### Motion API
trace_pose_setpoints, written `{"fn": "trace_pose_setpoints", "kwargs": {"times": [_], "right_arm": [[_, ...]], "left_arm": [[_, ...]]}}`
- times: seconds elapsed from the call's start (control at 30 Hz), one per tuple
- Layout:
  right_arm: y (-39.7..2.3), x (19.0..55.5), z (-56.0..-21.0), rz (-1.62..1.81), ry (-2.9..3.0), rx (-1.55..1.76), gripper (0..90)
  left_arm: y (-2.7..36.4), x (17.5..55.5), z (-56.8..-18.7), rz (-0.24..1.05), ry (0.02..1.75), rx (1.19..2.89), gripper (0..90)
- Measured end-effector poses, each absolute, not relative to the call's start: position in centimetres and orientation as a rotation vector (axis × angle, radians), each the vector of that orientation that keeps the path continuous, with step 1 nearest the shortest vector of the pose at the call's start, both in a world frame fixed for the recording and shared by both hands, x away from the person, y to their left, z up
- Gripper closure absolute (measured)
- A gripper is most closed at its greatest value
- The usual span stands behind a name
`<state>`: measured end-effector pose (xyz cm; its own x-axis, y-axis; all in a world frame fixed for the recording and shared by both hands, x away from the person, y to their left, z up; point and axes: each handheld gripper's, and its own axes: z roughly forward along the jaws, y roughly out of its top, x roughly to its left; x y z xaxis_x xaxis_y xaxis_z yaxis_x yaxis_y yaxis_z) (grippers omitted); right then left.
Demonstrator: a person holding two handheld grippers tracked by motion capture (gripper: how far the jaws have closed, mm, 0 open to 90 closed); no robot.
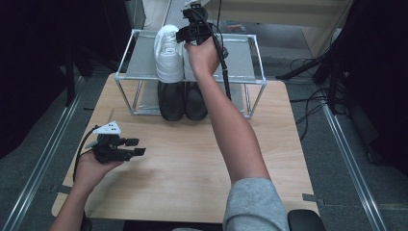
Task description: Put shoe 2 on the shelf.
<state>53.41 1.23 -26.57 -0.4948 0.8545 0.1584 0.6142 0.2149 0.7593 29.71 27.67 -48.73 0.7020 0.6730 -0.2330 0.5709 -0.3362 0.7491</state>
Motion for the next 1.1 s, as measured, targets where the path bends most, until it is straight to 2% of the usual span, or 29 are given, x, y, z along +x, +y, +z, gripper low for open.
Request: {"fn": "trace_pose_setpoints", "kwargs": {"times": [0.47, 0.63, 0.83, 1.1], "right_arm": [[-1.7, 50.9, -25.9, 1.267, 2.251, 1.24, 54.8], [-2.2, 50.0, -25.8, 1.281, 2.281, 1.196, 53.8], [-2.4, 48.8, -25.6, 1.279, 2.303, 1.128, 48.2], [-3.1, 47.1, -25.3, 1.324, 2.335, 1.053, 47.8]], "left_arm": [[27.2, 30.0, -48.8, 0.143, 0.948, 2.051, 45.1], [27.0, 30.2, -48.8, 0.141, 0.944, 2.064, 44.9], [26.9, 30.4, -48.9, 0.129, 0.945, 2.065, 44.7], [26.8, 30.6, -48.9, 0.126, 0.939, 2.076, 44.6]]}}
